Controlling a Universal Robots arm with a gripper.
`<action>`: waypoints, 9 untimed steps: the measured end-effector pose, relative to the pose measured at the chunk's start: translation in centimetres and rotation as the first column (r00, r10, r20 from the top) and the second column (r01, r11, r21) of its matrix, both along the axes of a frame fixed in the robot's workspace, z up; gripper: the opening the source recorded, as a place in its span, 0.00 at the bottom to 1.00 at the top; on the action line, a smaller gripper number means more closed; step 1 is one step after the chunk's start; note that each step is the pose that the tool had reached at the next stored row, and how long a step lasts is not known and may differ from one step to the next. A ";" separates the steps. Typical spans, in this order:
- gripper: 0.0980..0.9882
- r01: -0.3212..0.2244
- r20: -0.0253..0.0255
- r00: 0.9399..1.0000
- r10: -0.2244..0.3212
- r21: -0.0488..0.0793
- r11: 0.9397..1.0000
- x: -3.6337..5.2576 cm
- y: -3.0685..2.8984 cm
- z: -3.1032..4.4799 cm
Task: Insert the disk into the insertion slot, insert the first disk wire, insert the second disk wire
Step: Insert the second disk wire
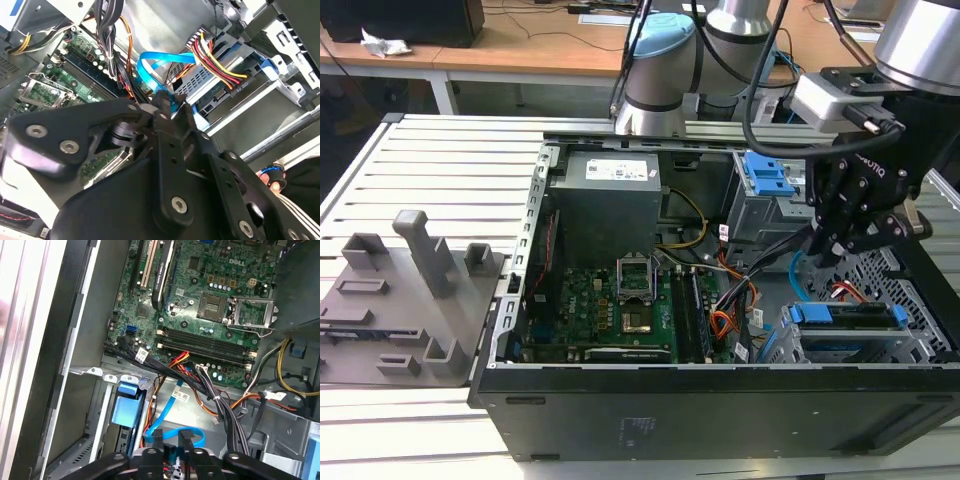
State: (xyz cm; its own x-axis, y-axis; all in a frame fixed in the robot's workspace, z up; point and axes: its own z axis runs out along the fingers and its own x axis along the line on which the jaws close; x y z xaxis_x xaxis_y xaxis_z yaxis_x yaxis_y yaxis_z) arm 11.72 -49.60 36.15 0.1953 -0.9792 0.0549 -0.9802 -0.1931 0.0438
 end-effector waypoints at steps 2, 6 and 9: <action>0.11 0.000 0.000 1.000 0.000 -0.001 1.000 0.00 0.00 0.00; 0.11 0.000 0.000 1.000 0.000 -0.006 1.000 -0.01 -1.04 -0.03; 0.11 0.001 0.000 1.000 -0.001 -0.006 1.000 0.00 -3.03 -0.38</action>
State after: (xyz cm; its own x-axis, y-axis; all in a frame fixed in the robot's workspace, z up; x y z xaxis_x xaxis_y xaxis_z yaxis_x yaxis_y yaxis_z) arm 11.72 -52.64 35.77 0.1948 -0.9790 0.0608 -0.9803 -0.1923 0.0449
